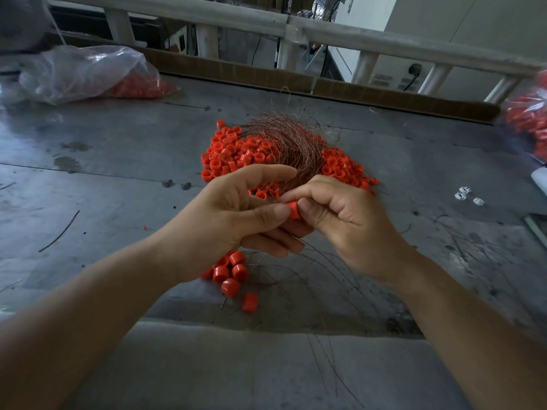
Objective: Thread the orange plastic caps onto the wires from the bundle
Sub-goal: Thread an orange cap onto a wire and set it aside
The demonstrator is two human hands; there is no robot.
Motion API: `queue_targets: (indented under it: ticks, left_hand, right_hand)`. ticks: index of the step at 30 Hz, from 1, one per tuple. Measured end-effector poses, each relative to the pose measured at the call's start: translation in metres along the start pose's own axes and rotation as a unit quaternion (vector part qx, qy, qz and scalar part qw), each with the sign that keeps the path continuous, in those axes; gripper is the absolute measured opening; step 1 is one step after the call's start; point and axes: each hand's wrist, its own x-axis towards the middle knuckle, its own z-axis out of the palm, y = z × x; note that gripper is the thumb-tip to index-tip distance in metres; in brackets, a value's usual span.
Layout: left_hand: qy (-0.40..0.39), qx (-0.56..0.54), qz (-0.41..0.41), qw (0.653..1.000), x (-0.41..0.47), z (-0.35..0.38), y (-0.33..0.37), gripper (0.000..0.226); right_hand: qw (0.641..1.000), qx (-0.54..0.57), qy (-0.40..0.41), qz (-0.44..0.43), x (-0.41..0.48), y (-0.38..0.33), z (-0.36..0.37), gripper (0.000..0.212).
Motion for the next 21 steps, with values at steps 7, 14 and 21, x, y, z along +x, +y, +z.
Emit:
queue_targets:
  ticks: [7,14,21]
  left_hand:
    - [0.028,0.055,0.020,0.998,0.001,-0.001,0.000,0.042]
    - [0.085,-0.034,0.049,0.995,0.003,-0.010,0.005,0.021]
    - [0.074,-0.063,0.050,0.994,0.005,-0.013,0.005,0.024]
  right_hand:
    - [0.995,0.085,0.007,0.044,-0.001,0.001,0.002,0.015]
    - [0.997,0.033,0.000,0.069,0.002,0.004,0.000,0.026]
    - [0.988,0.103,-0.009,0.112,0.001,-0.001,-0.006,0.020]
